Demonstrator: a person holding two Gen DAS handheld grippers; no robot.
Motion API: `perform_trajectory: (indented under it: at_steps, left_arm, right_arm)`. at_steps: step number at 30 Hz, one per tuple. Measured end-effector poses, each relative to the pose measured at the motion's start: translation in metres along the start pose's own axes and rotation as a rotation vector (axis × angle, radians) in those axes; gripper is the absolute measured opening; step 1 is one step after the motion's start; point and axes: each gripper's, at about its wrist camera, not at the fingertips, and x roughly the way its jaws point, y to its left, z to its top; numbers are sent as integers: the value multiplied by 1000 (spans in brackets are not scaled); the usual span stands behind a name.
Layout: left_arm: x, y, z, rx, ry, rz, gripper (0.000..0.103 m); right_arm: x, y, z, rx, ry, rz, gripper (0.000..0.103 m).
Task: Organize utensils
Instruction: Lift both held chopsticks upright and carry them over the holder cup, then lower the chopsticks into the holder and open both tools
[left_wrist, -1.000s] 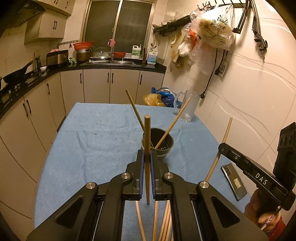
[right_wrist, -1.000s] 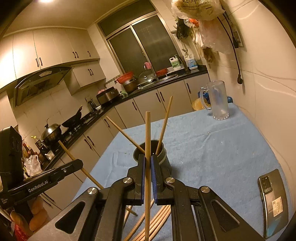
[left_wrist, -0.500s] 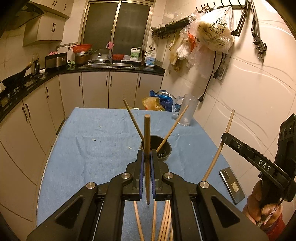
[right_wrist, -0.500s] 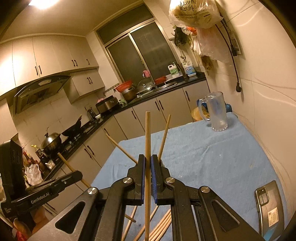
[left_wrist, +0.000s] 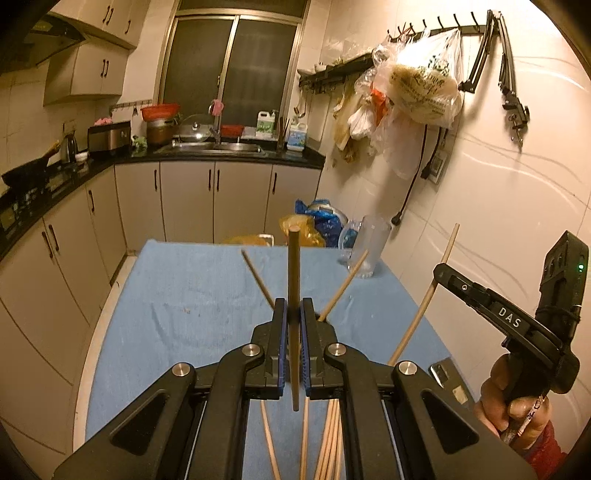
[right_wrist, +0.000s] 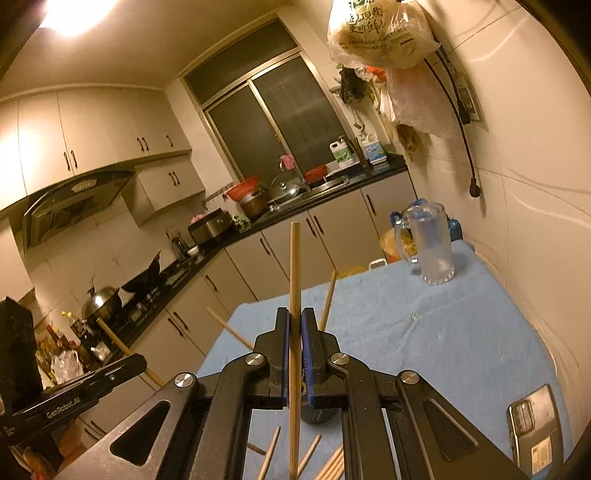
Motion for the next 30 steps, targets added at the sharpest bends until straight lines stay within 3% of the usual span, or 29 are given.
perform_trajectory:
  at_steps: [15, 21, 30]
  left_arm:
    - [16, -1, 64, -21, -112, -9, 6]
    - [47, 3, 59, -41, -83, -7, 6]
    - [81, 11, 33, -51, -1, -9, 6]
  right_arm:
    - [40, 9, 49, 17, -83, -25, 7]
    - [63, 6, 49, 10, -94, -68, 7]
    - [90, -9, 28, 20, -24, -87, 7]
